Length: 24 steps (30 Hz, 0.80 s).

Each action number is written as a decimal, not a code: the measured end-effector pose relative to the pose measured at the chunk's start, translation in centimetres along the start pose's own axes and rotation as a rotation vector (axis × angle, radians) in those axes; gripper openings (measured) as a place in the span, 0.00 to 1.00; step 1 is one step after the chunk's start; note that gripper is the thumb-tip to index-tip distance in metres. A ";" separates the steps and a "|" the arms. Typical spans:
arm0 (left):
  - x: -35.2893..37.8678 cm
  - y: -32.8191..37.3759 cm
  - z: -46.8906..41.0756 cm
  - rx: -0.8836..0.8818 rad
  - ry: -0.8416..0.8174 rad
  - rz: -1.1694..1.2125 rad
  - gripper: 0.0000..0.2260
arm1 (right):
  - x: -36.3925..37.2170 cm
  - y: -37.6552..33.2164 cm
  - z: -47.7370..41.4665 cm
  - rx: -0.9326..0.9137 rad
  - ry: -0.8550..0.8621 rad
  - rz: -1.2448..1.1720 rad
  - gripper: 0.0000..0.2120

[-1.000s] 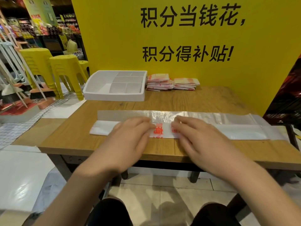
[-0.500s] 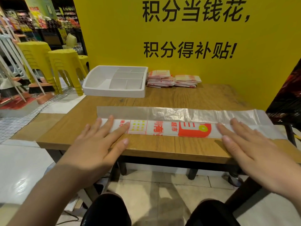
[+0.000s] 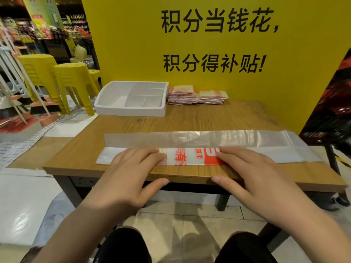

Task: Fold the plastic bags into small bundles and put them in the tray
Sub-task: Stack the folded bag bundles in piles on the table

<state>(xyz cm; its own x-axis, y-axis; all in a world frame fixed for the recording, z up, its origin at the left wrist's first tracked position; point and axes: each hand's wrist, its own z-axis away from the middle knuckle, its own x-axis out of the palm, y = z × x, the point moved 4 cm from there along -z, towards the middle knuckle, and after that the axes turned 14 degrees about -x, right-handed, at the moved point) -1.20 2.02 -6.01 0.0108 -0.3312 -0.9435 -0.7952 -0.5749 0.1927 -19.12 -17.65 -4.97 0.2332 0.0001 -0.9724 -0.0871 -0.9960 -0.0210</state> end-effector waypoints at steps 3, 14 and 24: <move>-0.4 -0.1 0.1 0.017 0.072 0.020 0.19 | -0.6 -0.2 -0.1 -0.039 0.105 0.029 0.30; -4.3 0.3 -2.8 0.014 -0.017 0.090 0.14 | -4.0 0.7 -3.5 -0.056 -0.049 -0.047 0.18; -2.0 -1.2 -5.6 -0.086 0.008 -0.045 0.20 | -1.0 2.5 -5.6 0.017 -0.003 0.030 0.20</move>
<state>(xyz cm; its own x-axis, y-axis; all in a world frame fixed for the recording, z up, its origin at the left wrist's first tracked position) 3.15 -0.80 -2.88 0.0503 -0.3097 -0.9495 -0.7387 -0.6513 0.1733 -14.11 -20.69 -2.69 0.2269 -0.0296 -0.9735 -0.1107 -0.9938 0.0044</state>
